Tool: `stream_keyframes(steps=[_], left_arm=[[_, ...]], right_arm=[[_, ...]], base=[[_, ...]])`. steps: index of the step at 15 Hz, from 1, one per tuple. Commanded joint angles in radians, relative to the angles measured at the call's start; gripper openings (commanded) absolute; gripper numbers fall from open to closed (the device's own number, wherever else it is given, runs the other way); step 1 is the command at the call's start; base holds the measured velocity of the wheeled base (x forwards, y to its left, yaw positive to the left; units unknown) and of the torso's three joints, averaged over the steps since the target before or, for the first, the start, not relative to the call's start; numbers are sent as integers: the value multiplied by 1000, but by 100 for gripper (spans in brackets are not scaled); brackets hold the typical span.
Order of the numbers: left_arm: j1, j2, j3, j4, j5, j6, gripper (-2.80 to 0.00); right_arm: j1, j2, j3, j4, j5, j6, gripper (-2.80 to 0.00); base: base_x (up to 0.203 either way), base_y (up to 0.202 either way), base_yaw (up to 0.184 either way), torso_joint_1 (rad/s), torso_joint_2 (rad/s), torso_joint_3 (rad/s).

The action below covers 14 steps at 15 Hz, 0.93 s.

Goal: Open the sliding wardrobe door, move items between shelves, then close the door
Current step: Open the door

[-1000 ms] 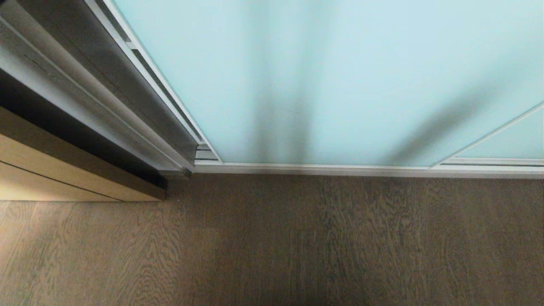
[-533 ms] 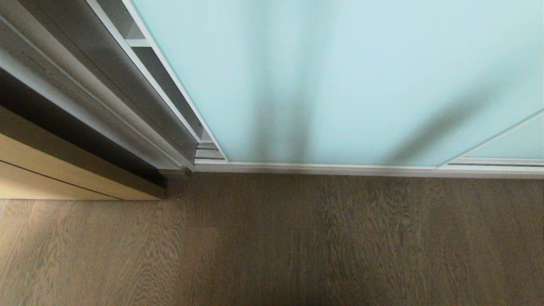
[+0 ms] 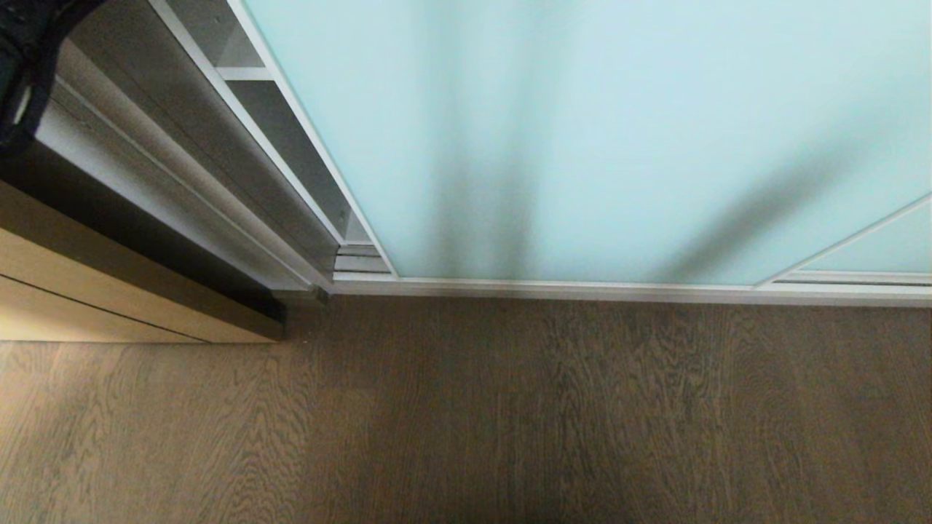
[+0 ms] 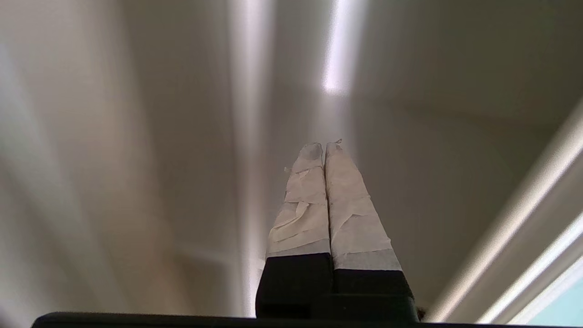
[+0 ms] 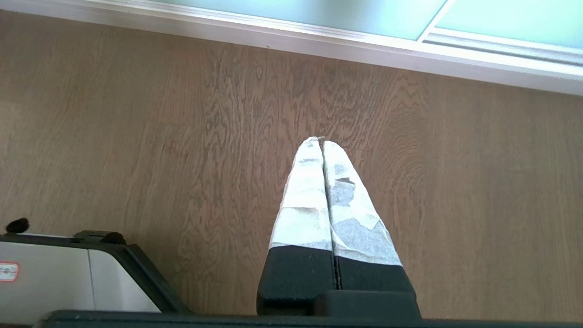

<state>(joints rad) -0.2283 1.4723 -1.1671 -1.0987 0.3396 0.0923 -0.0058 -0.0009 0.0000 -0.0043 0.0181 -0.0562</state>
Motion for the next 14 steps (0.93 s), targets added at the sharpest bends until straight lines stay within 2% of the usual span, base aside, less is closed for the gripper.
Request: stream_keyframes(steps=[1,7,14], left_arm=[[8,140,-65,-9,2,-14,-280],[-2,320,-261,-21,-4,-28,-280],[-93,396,-338,-20,-13,-17,-280]], right_arm=[[0,1,0,0,-1,-1,-280],[0,1,0,0,0,-1,-280],[0,1,0,0,0,-1,-280]], base=[[0,0,0,0,0,0],[0,0,0,0,0,0],[0,0,0,0,0,0]])
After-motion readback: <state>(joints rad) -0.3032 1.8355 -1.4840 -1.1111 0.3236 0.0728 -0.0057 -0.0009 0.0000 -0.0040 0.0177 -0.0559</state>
